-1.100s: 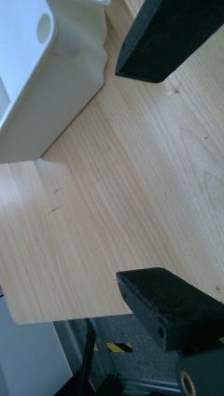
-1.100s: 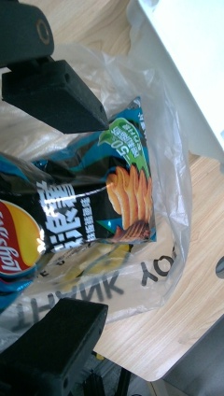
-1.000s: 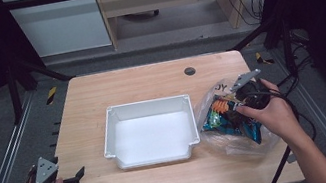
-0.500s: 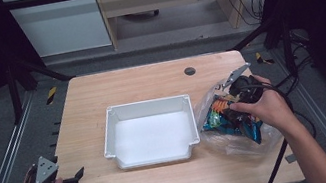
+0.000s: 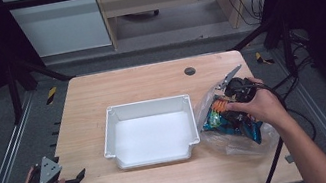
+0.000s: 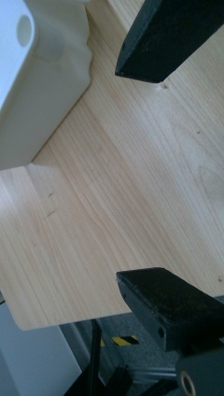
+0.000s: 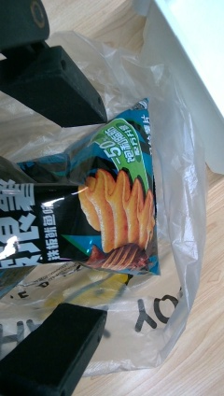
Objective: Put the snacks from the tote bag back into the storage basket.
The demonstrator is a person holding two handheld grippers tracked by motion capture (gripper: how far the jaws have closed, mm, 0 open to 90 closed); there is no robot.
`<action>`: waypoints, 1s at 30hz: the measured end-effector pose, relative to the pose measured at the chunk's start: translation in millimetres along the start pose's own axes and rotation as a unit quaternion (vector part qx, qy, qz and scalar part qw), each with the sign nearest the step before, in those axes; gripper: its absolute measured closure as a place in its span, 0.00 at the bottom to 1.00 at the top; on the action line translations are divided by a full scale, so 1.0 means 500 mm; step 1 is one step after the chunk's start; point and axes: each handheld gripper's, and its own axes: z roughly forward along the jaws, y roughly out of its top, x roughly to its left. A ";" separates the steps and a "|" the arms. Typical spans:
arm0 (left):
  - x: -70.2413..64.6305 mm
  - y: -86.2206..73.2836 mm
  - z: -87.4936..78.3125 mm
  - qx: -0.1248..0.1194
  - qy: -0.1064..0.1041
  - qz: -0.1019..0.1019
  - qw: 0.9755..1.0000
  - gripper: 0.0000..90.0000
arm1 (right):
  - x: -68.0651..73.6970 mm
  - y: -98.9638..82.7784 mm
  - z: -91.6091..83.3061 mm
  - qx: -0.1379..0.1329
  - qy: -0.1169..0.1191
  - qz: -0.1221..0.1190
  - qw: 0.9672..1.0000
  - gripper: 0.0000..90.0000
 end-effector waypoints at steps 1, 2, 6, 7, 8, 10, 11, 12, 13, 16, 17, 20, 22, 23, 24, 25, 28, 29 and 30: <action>0.001 -0.002 0.000 0.001 0.003 -0.001 1.000 0.03 | 0.000 0.000 0.003 -0.001 -0.001 -0.002 1.000 0.10; 0.002 -0.004 0.000 0.003 0.003 -0.004 1.000 0.03 | -0.001 0.001 0.006 0.001 -0.002 -0.005 1.000 0.10; 0.003 -0.008 0.005 0.001 -0.006 -0.017 1.000 0.03 | 0.013 -0.001 0.016 -0.002 -0.005 -0.008 1.000 0.10; 0.002 -0.008 0.006 0.002 -0.006 -0.016 1.000 0.03 | 0.019 -0.001 0.013 0.000 -0.007 -0.008 1.000 0.10; 0.000 -0.008 0.006 0.003 -0.006 -0.013 1.000 0.03 | 0.026 -0.001 0.007 -0.004 -0.010 -0.013 1.000 0.10; -0.001 -0.009 0.006 0.003 -0.004 -0.010 1.000 0.03 | 0.029 -0.001 0.003 -0.005 -0.012 -0.011 1.000 0.09; 0.000 -0.009 0.005 0.003 -0.006 -0.010 1.000 0.03 | 0.031 -0.001 0.001 -0.007 -0.010 -0.015 1.000 0.09; 0.002 -0.009 0.007 0.003 -0.008 -0.014 1.000 0.03 | 0.030 -0.002 0.000 -0.004 -0.011 -0.015 1.000 0.08; 0.002 -0.009 0.007 0.003 -0.008 -0.014 1.000 0.03 | 0.030 -0.002 0.000 -0.004 -0.011 -0.015 1.000 0.08; 0.003 -0.012 0.010 0.009 -0.009 -0.015 1.000 0.03 | 0.022 -0.001 0.014 0.009 -0.009 -0.009 1.000 0.08; 0.004 -0.012 0.010 0.008 -0.008 -0.016 1.000 0.03 | 0.019 0.000 0.020 0.015 -0.008 -0.008 1.000 0.08; 0.004 -0.012 0.010 0.007 -0.009 -0.016 1.000 0.03 | 0.005 -0.002 0.045 0.036 -0.010 -0.011 0.999 0.08; 0.003 -0.012 0.011 0.009 -0.009 -0.015 1.000 0.03 | -0.002 -0.007 0.057 0.051 -0.011 -0.010 0.999 0.08; 0.003 -0.012 0.011 0.009 -0.010 -0.013 1.000 0.04 | -0.006 -0.010 0.062 0.056 -0.008 -0.007 0.998 0.09; 0.003 -0.012 0.011 0.008 -0.010 -0.013 1.000 0.03 | -0.008 -0.012 0.064 0.058 -0.006 -0.006 0.998 0.09; 0.003 -0.011 0.011 0.009 -0.010 -0.012 1.000 0.04 | -0.010 -0.014 0.067 0.059 -0.005 -0.006 0.998 0.09; 0.001 -0.011 0.012 0.009 -0.011 -0.012 1.000 0.04 | -0.014 -0.019 0.071 0.061 -0.001 -0.003 0.998 0.09; 0.001 -0.011 0.012 0.009 -0.011 -0.011 1.000 0.04 | -0.014 -0.021 0.071 0.061 0.000 -0.002 0.998 0.09; 0.000 -0.011 0.012 0.009 -0.012 -0.011 1.000 0.04 | -0.014 -0.023 0.072 0.062 0.001 -0.002 0.998 0.09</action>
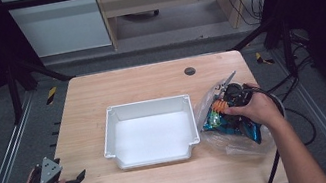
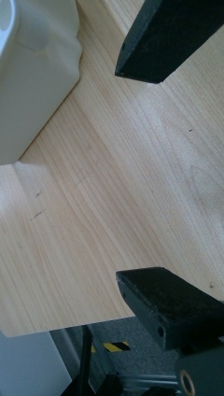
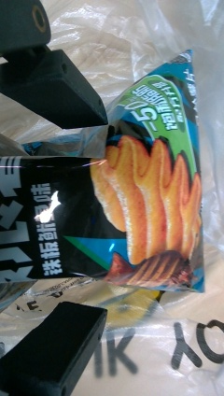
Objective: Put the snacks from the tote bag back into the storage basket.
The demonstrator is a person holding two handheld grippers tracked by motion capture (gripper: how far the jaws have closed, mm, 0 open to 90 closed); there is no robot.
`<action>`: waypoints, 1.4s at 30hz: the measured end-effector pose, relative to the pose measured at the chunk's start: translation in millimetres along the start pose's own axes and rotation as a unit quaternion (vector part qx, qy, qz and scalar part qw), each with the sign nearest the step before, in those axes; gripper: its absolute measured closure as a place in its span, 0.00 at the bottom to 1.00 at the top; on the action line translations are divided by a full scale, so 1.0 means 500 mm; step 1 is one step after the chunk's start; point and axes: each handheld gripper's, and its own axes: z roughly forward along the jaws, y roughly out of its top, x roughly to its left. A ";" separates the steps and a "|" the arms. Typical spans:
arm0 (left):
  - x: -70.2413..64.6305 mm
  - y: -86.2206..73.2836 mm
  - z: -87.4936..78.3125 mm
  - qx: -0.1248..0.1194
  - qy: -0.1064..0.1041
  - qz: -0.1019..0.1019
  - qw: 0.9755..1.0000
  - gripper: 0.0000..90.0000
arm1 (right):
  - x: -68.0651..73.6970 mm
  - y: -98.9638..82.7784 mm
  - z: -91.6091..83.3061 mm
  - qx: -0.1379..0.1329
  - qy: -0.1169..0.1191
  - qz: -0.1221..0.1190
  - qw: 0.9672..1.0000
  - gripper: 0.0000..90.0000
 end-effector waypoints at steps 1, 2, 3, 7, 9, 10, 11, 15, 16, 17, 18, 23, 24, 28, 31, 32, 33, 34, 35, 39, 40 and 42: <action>-0.001 0.000 0.000 0.000 0.000 0.000 1.000 0.04 | 0.001 -0.002 0.000 0.002 0.001 0.004 1.000 0.08; -0.001 0.000 0.001 0.001 0.000 0.001 1.000 0.04 | 0.000 -0.007 0.003 0.000 0.003 0.007 1.000 0.08; -0.001 0.000 0.001 0.001 -0.001 0.001 1.000 0.04 | 0.001 -0.008 0.004 0.000 0.003 0.008 1.000 0.08; -0.003 -0.001 0.003 0.002 -0.002 0.001 1.000 0.04 | 0.002 -0.017 0.013 0.008 0.008 0.010 1.000 0.08; -0.003 -0.001 0.003 0.004 -0.002 0.001 1.000 0.04 | 0.002 -0.021 0.019 0.008 0.008 0.011 1.000 0.08; -0.003 -0.001 0.003 0.004 -0.003 0.001 1.000 0.04 | 0.001 -0.025 0.022 0.008 0.006 0.011 1.000 0.08; -0.003 -0.001 0.003 0.004 -0.003 0.001 1.000 0.04 | 0.001 -0.027 0.025 0.009 0.006 0.015 1.000 0.08; -0.004 0.000 0.004 0.004 -0.003 0.003 1.000 0.04 | 0.000 -0.041 0.037 0.016 0.009 0.013 1.000 0.08; -0.004 0.000 0.004 0.004 -0.004 0.002 1.000 0.04 | -0.001 -0.044 0.038 0.015 0.008 0.017 1.000 0.08; -0.005 0.000 0.005 0.006 -0.004 0.003 1.000 0.04 | -0.002 -0.046 0.039 0.015 0.009 0.018 1.000 0.08; -0.005 0.000 0.005 0.006 -0.004 0.003 1.000 0.04 | -0.002 -0.049 0.041 0.015 0.009 0.019 1.000 0.08; -0.006 0.000 0.006 0.007 -0.005 0.005 1.000 0.04 | -0.004 -0.056 0.047 0.017 0.007 0.017 1.000 0.09; -0.007 0.000 0.006 0.007 -0.005 0.004 1.000 0.04 | -0.003 -0.056 0.047 0.018 0.009 0.019 1.000 0.09; -0.007 0.000 0.006 0.008 -0.005 0.005 1.000 0.04 | 0.001 -0.059 0.050 0.018 0.008 0.019 1.000 0.13; -0.008 0.000 0.006 0.009 -0.007 0.008 1.000 0.04 | 0.003 -0.060 0.049 0.017 0.007 0.012 1.000 0.16; -0.008 0.001 0.006 0.009 -0.007 0.008 1.000 0.04 | 0.003 -0.060 0.048 0.017 0.006 0.011 1.000 0.18; -0.007 0.000 0.006 0.009 -0.006 0.009 1.000 0.04 | 0.005 -0.060 0.047 0.015 0.007 0.013 1.000 0.21; -0.008 0.000 0.006 0.008 -0.006 0.007 1.000 0.04 | 0.006 -0.060 0.046 0.014 0.004 0.010 1.000 0.23; -0.008 0.000 0.006 0.007 -0.006 0.006 1.000 0.04 | 0.006 -0.061 0.045 0.015 0.004 0.009 1.000 0.24; -0.007 0.000 0.006 0.007 -0.006 0.006 1.000 0.04 | 0.007 -0.063 0.041 0.013 0.003 0.009 1.000 0.29; -0.007 0.000 0.006 0.007 -0.006 0.006 1.000 0.04 | 0.008 -0.062 0.041 0.013 0.003 0.007 1.000 0.30; -0.008 0.000 0.006 0.008 -0.006 0.007 1.000 0.04 | 0.010 -0.062 0.037 0.015 -0.002 -0.001 1.000 0.33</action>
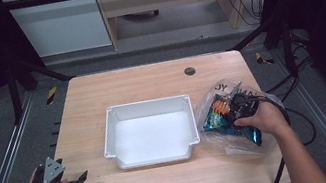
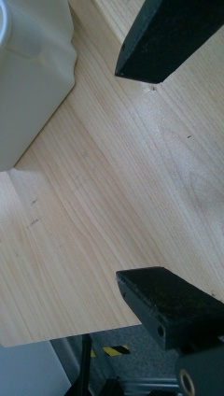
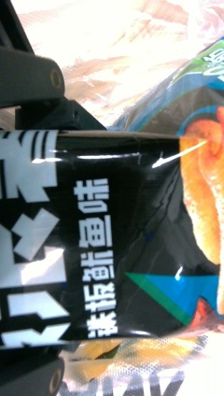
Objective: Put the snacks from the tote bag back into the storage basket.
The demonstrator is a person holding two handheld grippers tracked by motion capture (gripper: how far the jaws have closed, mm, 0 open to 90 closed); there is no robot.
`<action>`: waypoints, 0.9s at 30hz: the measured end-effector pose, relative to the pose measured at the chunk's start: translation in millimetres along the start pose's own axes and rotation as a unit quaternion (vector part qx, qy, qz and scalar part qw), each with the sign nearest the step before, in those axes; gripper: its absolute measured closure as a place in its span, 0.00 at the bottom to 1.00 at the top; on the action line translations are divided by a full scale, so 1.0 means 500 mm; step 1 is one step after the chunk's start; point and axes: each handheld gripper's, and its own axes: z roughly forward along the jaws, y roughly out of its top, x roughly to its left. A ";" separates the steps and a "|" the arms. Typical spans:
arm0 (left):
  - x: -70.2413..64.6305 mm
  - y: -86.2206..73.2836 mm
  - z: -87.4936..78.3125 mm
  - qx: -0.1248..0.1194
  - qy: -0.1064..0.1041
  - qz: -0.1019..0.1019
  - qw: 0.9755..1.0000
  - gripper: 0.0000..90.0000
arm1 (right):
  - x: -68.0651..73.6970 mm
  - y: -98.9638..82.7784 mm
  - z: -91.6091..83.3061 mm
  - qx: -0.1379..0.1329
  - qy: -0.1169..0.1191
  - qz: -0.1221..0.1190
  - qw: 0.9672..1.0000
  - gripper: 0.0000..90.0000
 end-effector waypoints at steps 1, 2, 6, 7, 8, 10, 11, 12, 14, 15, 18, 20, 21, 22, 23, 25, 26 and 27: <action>0.000 0.000 0.000 0.000 0.000 0.000 1.000 0.04 | 0.000 0.000 -0.003 0.000 -0.001 -0.008 1.000 0.35; 0.000 0.000 0.000 0.000 0.000 0.000 1.000 0.04 | 0.001 0.000 -0.005 0.000 -0.002 -0.005 1.000 0.37; 0.001 0.000 0.000 -0.001 0.000 -0.001 1.000 0.04 | 0.001 -0.004 -0.018 -0.006 -0.002 -0.001 1.000 0.42; 0.001 0.000 0.000 -0.001 0.000 -0.001 1.000 0.04 | 0.000 -0.005 -0.022 -0.008 -0.001 -0.004 1.000 0.43; 0.001 0.000 0.000 -0.001 0.000 -0.001 1.000 0.04 | 0.001 -0.007 -0.024 -0.009 0.000 -0.002 1.000 0.43; 0.001 0.000 0.000 -0.001 0.001 -0.001 1.000 0.04 | 0.001 -0.011 -0.028 -0.012 -0.002 -0.004 1.000 0.44; 0.001 0.000 0.000 0.000 0.001 -0.001 1.000 0.04 | 0.003 -0.013 -0.032 -0.013 -0.002 -0.005 1.000 0.44; 0.001 0.000 0.000 0.000 0.001 -0.001 1.000 0.04 | 0.004 -0.014 -0.035 -0.015 -0.002 -0.006 1.000 0.44; 0.001 0.000 0.000 0.000 0.001 -0.001 1.000 0.04 | 0.008 -0.016 -0.045 -0.024 -0.004 -0.002 1.000 0.44; 0.001 0.000 0.000 0.000 0.001 -0.001 1.000 0.04 | 0.010 -0.017 -0.051 -0.029 -0.005 -0.002 1.000 0.45; 0.000 0.000 0.000 0.000 0.001 0.000 1.000 0.04 | 0.011 -0.020 -0.071 -0.038 -0.013 -0.007 0.999 0.45; 0.000 0.000 -0.001 -0.001 0.000 0.000 1.000 0.04 | 0.013 -0.023 -0.079 -0.044 -0.016 -0.004 0.999 0.45; 0.001 0.000 -0.001 -0.001 0.001 0.000 1.000 0.04 | 0.013 -0.025 -0.084 -0.046 -0.018 -0.003 0.999 0.45; 0.001 0.000 -0.001 -0.001 0.001 0.000 1.000 0.04 | 0.014 -0.026 -0.089 -0.050 -0.019 -0.003 0.999 0.45; 0.001 0.000 -0.001 -0.001 0.001 0.000 1.000 0.04 | 0.015 -0.027 -0.093 -0.054 -0.020 -0.003 0.998 0.45; 0.002 0.000 -0.001 0.000 0.001 0.000 1.000 0.04 | 0.017 -0.029 -0.103 -0.060 -0.023 -0.001 0.998 0.45; 0.002 0.000 -0.001 0.000 0.001 0.000 1.000 0.04 | 0.017 -0.030 -0.107 -0.067 -0.023 -0.001 0.997 0.45; 0.001 0.000 -0.001 -0.002 -0.001 0.001 1.000 0.04 | 0.017 -0.031 -0.112 -0.072 -0.023 0.001 0.997 0.45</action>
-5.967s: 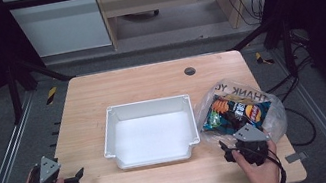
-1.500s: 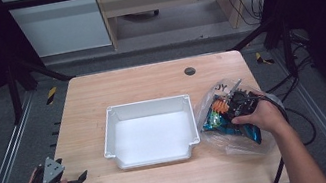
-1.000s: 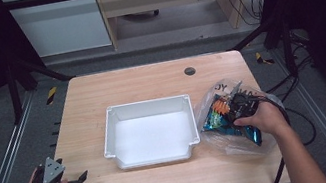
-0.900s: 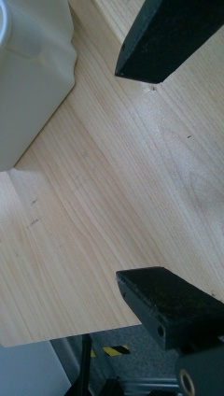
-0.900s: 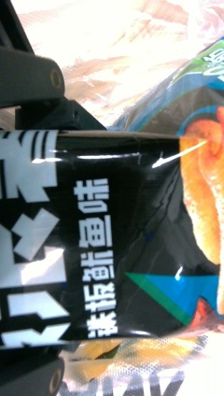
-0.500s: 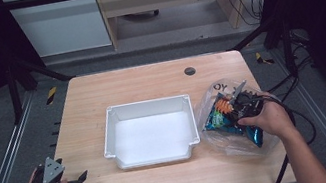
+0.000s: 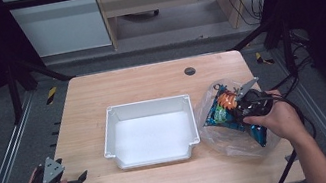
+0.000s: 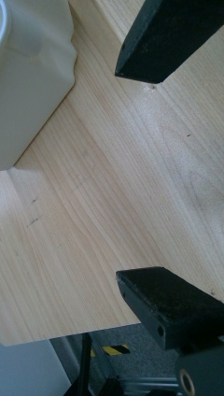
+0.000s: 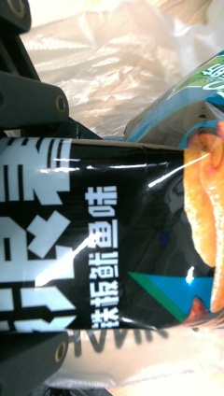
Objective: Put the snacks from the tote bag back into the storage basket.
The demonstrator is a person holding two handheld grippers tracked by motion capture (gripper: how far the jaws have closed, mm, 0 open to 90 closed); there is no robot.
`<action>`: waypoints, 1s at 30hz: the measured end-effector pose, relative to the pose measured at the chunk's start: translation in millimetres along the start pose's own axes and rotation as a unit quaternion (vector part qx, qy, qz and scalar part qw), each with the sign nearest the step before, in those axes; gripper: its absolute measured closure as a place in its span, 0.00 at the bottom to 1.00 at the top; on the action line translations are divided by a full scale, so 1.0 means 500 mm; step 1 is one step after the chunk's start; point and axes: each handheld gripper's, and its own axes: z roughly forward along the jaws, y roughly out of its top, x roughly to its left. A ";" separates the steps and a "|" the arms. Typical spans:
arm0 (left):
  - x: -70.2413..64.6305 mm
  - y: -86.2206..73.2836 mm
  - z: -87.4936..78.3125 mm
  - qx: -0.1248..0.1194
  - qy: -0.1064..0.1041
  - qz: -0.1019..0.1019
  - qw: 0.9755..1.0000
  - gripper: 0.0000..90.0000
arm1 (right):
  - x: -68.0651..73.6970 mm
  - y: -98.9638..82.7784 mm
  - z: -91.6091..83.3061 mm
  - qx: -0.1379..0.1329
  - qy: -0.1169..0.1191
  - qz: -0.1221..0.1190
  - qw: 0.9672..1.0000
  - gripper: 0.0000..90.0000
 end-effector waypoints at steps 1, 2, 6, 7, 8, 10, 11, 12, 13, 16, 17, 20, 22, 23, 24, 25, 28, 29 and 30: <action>-0.001 0.001 0.000 -0.001 -0.002 0.002 1.000 0.04 | 0.000 0.000 -0.005 -0.005 0.000 0.002 1.000 0.45; -0.002 0.001 0.000 -0.001 -0.003 0.003 1.000 0.04 | 0.000 0.001 -0.009 -0.009 -0.003 0.005 1.000 0.45; -0.005 0.001 0.002 0.002 -0.003 0.007 1.000 0.04 | 0.003 0.007 -0.024 -0.022 -0.008 0.002 1.000 0.45; -0.004 0.001 0.002 0.003 -0.001 0.007 1.000 0.04 | 0.003 0.008 -0.028 -0.025 -0.009 0.000 1.000 0.45; -0.003 0.001 0.002 0.004 -0.001 0.005 1.000 0.04 | 0.005 0.009 -0.032 -0.032 -0.009 0.003 0.999 0.45; -0.002 -0.001 0.001 0.004 0.002 0.004 1.000 0.04 | 0.006 0.011 -0.041 -0.042 -0.009 0.002 0.999 0.45; -0.001 -0.001 0.001 0.004 0.001 0.003 1.000 0.04 | 0.009 0.013 -0.045 -0.049 -0.009 0.006 0.999 0.45; 0.000 -0.001 0.002 0.005 0.001 0.003 1.000 0.04 | 0.010 0.015 -0.049 -0.051 -0.008 0.002 0.999 0.45; 0.000 -0.001 0.002 0.006 0.001 0.003 1.000 0.04 | 0.013 0.018 -0.052 -0.054 -0.008 0.001 0.999 0.45; -0.002 -0.001 0.001 0.005 0.002 0.004 1.000 0.04 | 0.020 0.028 -0.061 -0.061 -0.011 -0.004 0.998 0.45; -0.002 -0.001 0.001 0.005 0.002 0.004 1.000 0.04 | 0.022 0.033 -0.065 -0.064 -0.012 -0.006 0.998 0.45; -0.002 -0.001 0.002 0.005 0.002 0.004 1.000 0.04 | 0.027 0.043 -0.072 -0.074 -0.011 -0.009 0.997 0.45; -0.001 -0.001 0.001 0.005 0.001 0.004 1.000 0.04 | 0.031 0.052 -0.080 -0.075 -0.016 -0.014 0.997 0.45; -0.001 -0.001 0.001 0.005 0.001 0.004 1.000 0.04 | 0.032 0.055 -0.083 -0.078 -0.013 -0.017 0.997 0.45; -0.001 -0.001 0.001 0.005 0.001 0.004 1.000 0.04 | 0.034 0.059 -0.086 -0.082 -0.014 -0.018 0.996 0.45; -0.001 -0.001 0.001 0.005 0.001 0.004 1.000 0.04 | 0.036 0.064 -0.090 -0.080 -0.017 -0.020 0.996 0.45; -0.001 -0.001 0.002 0.005 0.002 0.004 1.000 0.04 | 0.040 0.076 -0.099 -0.087 -0.017 -0.027 0.996 0.45; -0.001 -0.001 0.002 0.005 0.001 0.005 1.000 0.04 | 0.042 0.080 -0.102 -0.089 -0.016 -0.029 0.995 0.45; -0.001 -0.001 0.002 0.005 0.001 0.005 1.000 0.04 | 0.043 0.084 -0.105 -0.091 -0.017 -0.033 0.995 0.45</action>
